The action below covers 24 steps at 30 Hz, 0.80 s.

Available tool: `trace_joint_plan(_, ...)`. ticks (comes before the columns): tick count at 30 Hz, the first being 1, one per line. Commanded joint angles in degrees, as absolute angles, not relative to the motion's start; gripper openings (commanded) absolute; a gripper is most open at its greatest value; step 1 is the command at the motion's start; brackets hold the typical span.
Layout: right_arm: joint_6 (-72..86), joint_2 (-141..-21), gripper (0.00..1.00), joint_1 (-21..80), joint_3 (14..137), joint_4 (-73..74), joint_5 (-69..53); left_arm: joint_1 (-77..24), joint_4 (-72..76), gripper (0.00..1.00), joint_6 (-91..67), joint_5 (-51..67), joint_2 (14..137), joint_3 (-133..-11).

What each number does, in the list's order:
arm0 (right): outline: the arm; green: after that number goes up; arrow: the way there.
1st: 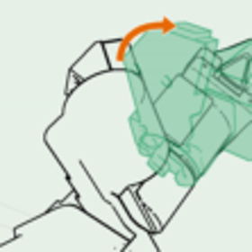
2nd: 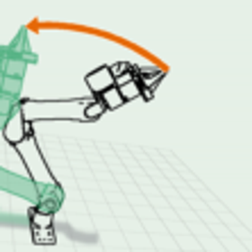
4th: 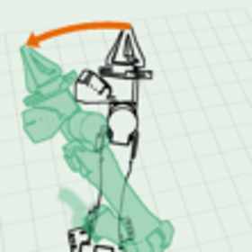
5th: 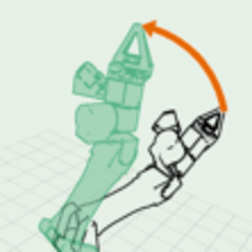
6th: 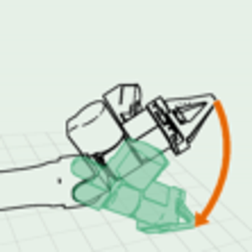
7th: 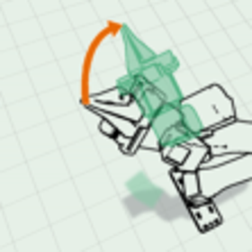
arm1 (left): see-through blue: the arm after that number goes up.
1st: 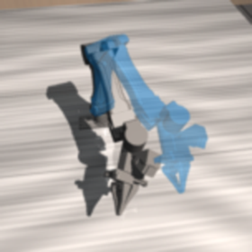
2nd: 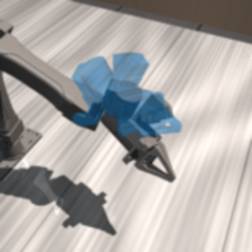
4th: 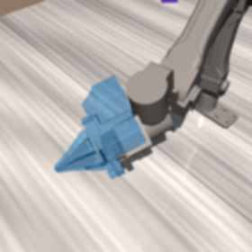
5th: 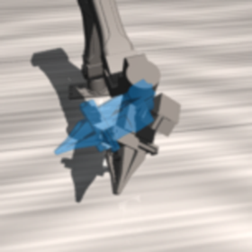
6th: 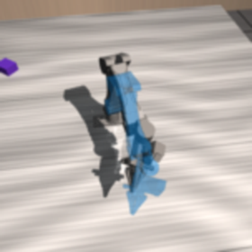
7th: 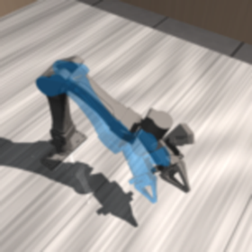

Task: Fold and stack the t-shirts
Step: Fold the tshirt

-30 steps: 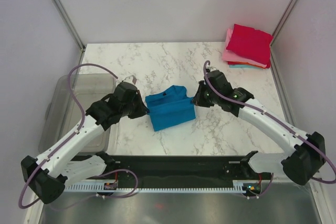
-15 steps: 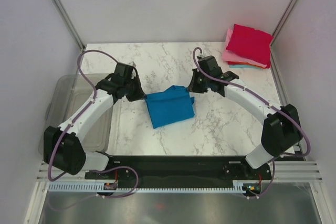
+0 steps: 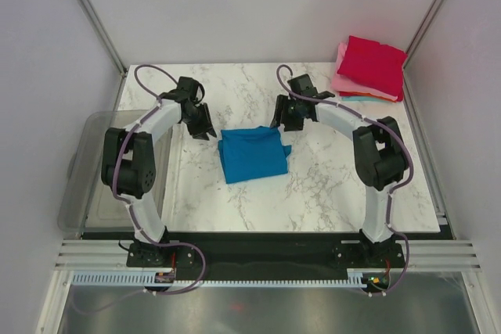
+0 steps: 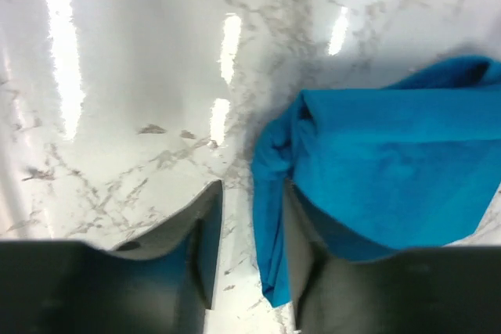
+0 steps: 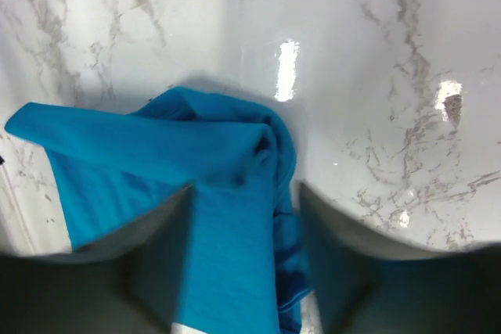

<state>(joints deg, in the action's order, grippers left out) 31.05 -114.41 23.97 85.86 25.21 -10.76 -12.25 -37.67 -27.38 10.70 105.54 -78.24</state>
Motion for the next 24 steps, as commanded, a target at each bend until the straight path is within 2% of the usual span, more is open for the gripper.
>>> trace_joint_plan(1, 28.22, -115.05, 0.74, 21.27, 90.7, 24.79, -12.56, -10.2, -41.83, 0.47, -23.65, 10.47, 106.87, -84.45)
trace_joint_plan(3, 27.08, -113.65, 0.81, 20.05, 90.97, 24.7, -12.83, -10.2, -43.32, 0.64, -22.86, 9.15, 106.35, -85.95)
trace_joint_plan(7, 24.61, -108.29, 0.96, 15.74, 86.32, 21.82, -15.1, -10.28, -44.47, 0.68, -21.8, 7.56, 102.23, -86.67)
trace_joint_plan(10, 24.26, -104.68, 0.98, 13.01, 78.5, 15.13, -22.74, -11.6, -43.95, 0.68, -21.71, 9.4, 97.83, -83.43)
trace_joint_plan(12, 24.96, -104.07, 0.97, 12.13, 73.75, 12.49, -26.87, -13.0, -42.81, 0.68, -21.8, 9.06, 95.28, -80.7)
trace_joint_plan(17, 31.98, -101.17, 0.85, 12.74, 59.88, 1.69, -30.5, -13.36, -35.6, 0.68, -23.99, 14.4, 95.27, -71.11)
trace_joint_plan(20, 35.76, -98.71, 0.81, 15.9, 52.49, -3.24, -28.66, -13.88, -34.1, 0.67, -23.82, 16.43, 96.5, -70.05)
trace_joint_plan(24, 43.49, -92.57, 0.74, 25.27, 43.43, -10.97, -22.34, -14.41, -33.58, 0.66, -23.29, 16.96, 96.15, -69.7)
